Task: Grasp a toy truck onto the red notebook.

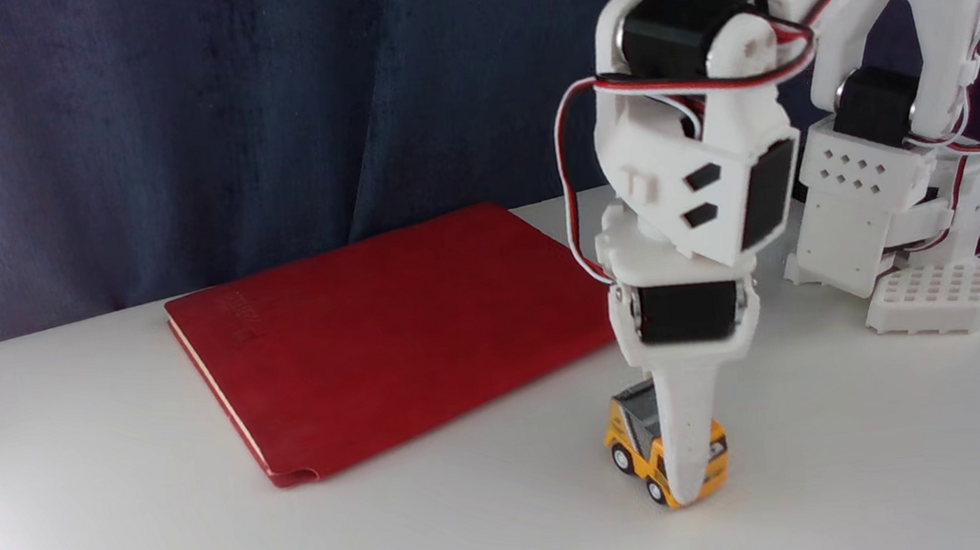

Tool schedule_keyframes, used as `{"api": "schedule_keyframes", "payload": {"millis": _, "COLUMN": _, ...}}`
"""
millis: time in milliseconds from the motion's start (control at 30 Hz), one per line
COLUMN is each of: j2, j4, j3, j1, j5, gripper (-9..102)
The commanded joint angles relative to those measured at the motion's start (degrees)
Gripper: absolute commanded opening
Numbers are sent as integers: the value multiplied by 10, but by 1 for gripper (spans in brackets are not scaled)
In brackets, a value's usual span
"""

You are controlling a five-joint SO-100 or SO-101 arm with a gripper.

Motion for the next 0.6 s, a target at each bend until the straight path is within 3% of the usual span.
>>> {"api": "schedule_keyframes", "payload": {"millis": 0, "j2": 16, "j4": -3, "j3": -1, "j1": 5, "j5": 4, "gripper": 16}}
{"api": "schedule_keyframes", "payload": {"millis": 200, "j2": 27, "j4": -5, "j3": 10, "j1": 9, "j5": 3, "gripper": 13}}
{"api": "schedule_keyframes", "payload": {"millis": 567, "j2": 103, "j4": 9, "j3": 52, "j1": -9, "j5": -10, "gripper": 21}}
